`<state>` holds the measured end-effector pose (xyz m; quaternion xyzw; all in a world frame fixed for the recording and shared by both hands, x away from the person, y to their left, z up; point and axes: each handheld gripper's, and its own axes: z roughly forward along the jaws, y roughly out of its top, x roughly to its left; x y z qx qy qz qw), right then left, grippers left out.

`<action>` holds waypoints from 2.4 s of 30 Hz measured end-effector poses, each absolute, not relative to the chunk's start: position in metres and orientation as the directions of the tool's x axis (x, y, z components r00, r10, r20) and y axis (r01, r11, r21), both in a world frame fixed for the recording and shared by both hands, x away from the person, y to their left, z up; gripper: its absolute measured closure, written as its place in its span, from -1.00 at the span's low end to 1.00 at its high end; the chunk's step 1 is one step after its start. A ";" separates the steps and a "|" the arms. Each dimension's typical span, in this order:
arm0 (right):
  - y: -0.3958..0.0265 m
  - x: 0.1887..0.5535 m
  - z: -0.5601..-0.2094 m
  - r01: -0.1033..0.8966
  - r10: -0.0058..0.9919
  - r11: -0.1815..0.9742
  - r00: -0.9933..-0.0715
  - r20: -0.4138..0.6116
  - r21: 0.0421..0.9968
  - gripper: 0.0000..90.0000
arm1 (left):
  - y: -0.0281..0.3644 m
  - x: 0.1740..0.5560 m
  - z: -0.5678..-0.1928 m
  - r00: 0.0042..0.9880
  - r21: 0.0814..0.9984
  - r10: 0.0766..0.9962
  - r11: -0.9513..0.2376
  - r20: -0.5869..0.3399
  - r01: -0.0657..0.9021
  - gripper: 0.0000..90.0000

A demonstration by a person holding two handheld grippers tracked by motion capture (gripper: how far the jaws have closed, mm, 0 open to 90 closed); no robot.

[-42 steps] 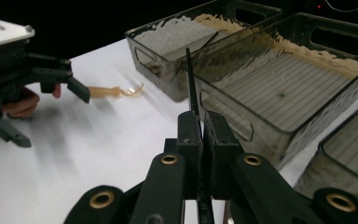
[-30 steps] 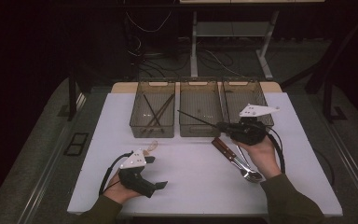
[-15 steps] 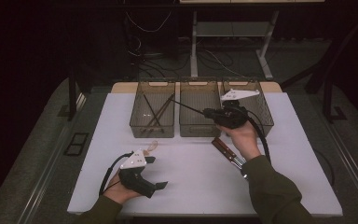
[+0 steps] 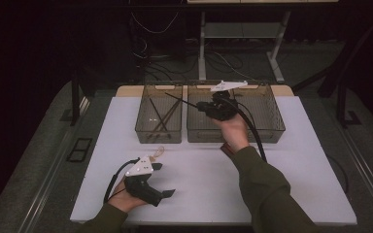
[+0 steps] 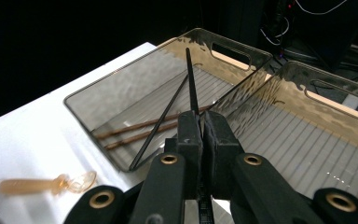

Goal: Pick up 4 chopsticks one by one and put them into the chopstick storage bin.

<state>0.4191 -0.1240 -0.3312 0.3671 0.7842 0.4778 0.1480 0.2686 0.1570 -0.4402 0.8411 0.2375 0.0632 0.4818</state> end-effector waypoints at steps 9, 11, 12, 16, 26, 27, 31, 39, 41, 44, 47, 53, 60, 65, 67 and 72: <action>-0.094 0.441 -0.340 0.460 0.736 0.286 -0.667 0.115 0.840 0.91 | 0.156 0.268 -0.440 0.883 0.837 0.455 -0.433 -0.116 0.333 -1.00; -0.086 0.446 -0.341 0.464 0.742 0.295 -0.662 0.106 0.835 0.91 | 0.156 0.268 -0.440 0.883 0.837 0.454 -0.434 -0.115 0.333 -1.00; -0.082 0.448 -0.342 0.461 0.742 0.305 -0.664 0.096 0.833 0.91 | 0.156 0.269 -0.440 0.884 0.838 0.453 -0.434 -0.115 0.332 -1.00; -0.067 0.456 -0.346 0.470 0.751 0.314 -0.654 0.087 0.825 0.91 | 0.155 0.268 -0.441 0.882 0.841 0.456 -0.427 -0.119 0.334 -1.00; -0.036 0.474 -0.363 0.515 0.765 0.298 -0.633 0.122 0.804 0.91 | 0.155 0.268 -0.440 0.884 0.837 0.453 -0.434 -0.118 0.334 -1.00; -0.033 0.475 -0.365 0.520 0.768 0.299 -0.628 0.121 0.800 0.91 | 0.155 0.268 -0.440 0.885 0.837 0.451 -0.437 -0.114 0.330 -1.00; -0.021 0.479 -0.374 0.534 0.775 0.322 -0.623 0.106 0.782 0.91 | 0.155 0.268 -0.440 0.889 0.838 0.444 -0.439 -0.110 0.323 -1.00; -0.002 0.480 -0.383 0.545 0.780 0.350 -0.620 0.085 0.762 0.87 | 0.154 0.268 -0.440 0.889 0.840 0.443 -0.434 -0.116 0.326 -1.00; -0.001 0.479 -0.381 0.519 0.782 0.350 -0.620 0.062 0.780 0.61 | 0.155 0.268 -0.440 0.889 0.840 0.444 -0.434 -0.117 0.327 -1.00; -0.005 0.479 -0.377 0.509 0.771 0.352 -0.634 0.065 0.785 0.46 | 0.155 0.268 -0.440 0.890 0.840 0.441 -0.437 -0.113 0.323 -1.00; -0.012 0.479 -0.371 0.516 0.762 0.341 -0.641 0.090 0.786 0.28 | 0.155 0.268 -0.439 0.890 0.841 0.442 -0.436 -0.111 0.321 -1.00; -0.030 0.472 -0.359 0.510 0.725 0.340 -0.677 0.126 0.790 -0.06 | 0.155 0.268 -0.439 0.887 0.841 0.447 -0.431 -0.116 0.327 -1.00; -0.058 0.456 -0.353 0.495 0.688 0.336 -0.710 0.149 0.801 -0.24 | 0.156 0.269 -0.440 0.886 0.840 0.450 -0.432 -0.113 0.327 -1.00; -0.079 0.443 -0.351 0.478 0.676 0.339 -0.723 0.144 0.811 -0.40 | 0.157 0.269 -0.440 0.888 0.835 0.448 -0.446 -0.103 0.321 -1.00; -0.089 0.437 -0.351 0.472 0.671 0.332 -0.727 0.148 0.817 -0.46 | 0.157 0.270 -0.440 0.887 0.831 0.450 -0.450 -0.104 0.326 -1.00; -0.112 0.425 -0.351 0.461 0.664 0.332 -0.734 0.143 0.823 -0.55 | 0.157 0.270 -0.441 0.882 0.833 0.457 -0.439 -0.117 0.338 -1.00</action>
